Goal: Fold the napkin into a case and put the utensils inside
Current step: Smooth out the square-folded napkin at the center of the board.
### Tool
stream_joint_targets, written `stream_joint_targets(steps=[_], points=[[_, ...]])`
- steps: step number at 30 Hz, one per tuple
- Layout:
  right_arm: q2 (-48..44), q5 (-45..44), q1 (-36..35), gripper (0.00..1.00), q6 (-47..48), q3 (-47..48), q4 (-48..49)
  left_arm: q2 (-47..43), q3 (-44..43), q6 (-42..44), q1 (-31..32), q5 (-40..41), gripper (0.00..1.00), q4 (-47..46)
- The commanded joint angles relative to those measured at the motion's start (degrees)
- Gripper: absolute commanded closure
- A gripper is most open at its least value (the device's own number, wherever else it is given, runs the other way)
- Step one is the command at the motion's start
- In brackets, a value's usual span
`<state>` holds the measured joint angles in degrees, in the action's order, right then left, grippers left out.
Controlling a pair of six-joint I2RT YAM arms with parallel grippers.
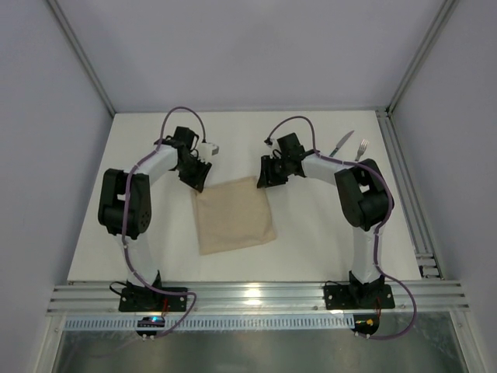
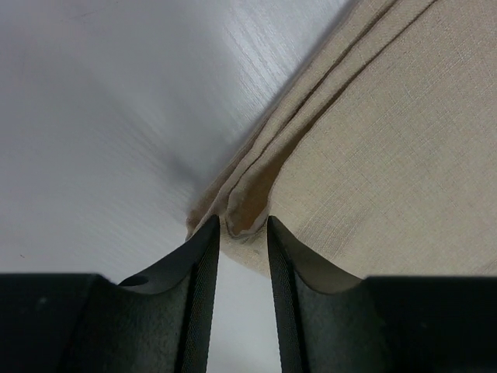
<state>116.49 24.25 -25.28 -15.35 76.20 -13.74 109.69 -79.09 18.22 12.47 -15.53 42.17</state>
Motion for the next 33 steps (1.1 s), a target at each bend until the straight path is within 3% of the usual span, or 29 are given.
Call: stream_joint_targets(steps=[1,10,12,24,33], points=[[-0.03,-0.26,-0.04,0.59,0.94,-0.79,-0.77,0.43,0.43,0.50,0.54,0.15,0.69,-2.27],[1.11,-0.69,-0.03,0.86,0.85,-0.18,-0.06,0.26,0.52,0.42,0.54,-0.82,1.00,-2.18],[0.85,-0.61,-0.04,0.96,0.68,0.26,-0.06,-0.44,0.43,0.15,0.54,-1.17,1.00,-2.09],[-3.02,3.87,-0.12,0.96,-0.99,2.37,3.10,-9.22,1.74,0.50,-0.16,-1.26,1.00,0.28],[2.24,6.60,-1.09,0.95,-1.00,9.73,0.31,-10.99,7.28,1.29,-5.08,-1.96,1.00,-1.39]])
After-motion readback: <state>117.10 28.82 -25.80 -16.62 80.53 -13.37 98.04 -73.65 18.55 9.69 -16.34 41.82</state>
